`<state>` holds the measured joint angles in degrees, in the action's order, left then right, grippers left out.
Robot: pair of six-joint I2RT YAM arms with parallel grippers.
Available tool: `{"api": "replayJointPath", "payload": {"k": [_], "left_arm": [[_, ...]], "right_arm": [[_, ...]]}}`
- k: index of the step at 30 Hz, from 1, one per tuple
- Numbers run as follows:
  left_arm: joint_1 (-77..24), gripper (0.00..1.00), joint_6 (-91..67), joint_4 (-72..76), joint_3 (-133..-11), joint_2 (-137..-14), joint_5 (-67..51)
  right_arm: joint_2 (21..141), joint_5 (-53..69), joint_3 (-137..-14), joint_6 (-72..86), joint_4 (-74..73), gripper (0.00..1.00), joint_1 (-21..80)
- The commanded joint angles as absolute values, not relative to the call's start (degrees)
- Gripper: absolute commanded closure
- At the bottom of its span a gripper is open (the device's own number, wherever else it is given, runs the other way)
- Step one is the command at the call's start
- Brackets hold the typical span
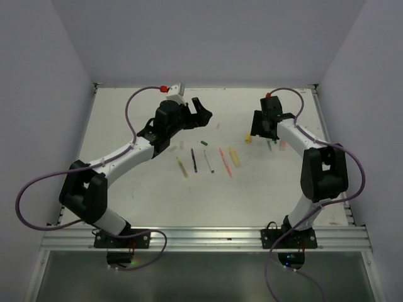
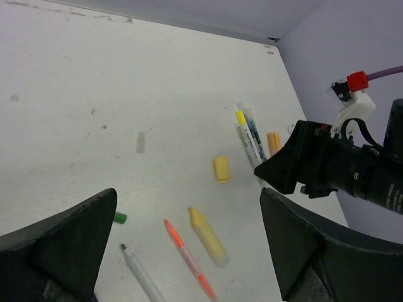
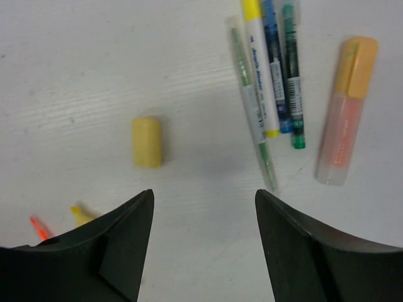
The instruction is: Open the pen caps
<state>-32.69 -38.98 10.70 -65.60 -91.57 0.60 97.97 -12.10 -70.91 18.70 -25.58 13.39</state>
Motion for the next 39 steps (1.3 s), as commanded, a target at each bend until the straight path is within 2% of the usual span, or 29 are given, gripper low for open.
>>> {"api": "replayJointPath", "payload": {"k": [1,12,25,32,39], "left_arm": [[-32.2,0.02,-32.2,5.4,-61.6,-85.0,4.9],[-30.8,0.02,-26.4,1.0,-49.1,-70.4,7.8],[-30.7,0.03,-25.6,1.2,-48.1,-69.9,6.7],[-30.7,0.03,-25.1,2.4,-48.3,-69.5,4.5],[-30.7,0.03,-25.2,4.7,-49.4,-70.0,0.3]], "right_arm": [[101.9,-15.2,-74.0,22.1,-28.7,0.33,10.5],[110.8,-12.3,-77.1,21.0,-28.6,0.49,6.6],[114.3,-5.4,-75.3,18.5,-25.7,0.64,6.7],[113.2,-0.8,-75.5,15.8,-23.6,0.87,6.9],[103.6,-0.3,-72.3,10.2,-20.0,1.00,10.7]]}}
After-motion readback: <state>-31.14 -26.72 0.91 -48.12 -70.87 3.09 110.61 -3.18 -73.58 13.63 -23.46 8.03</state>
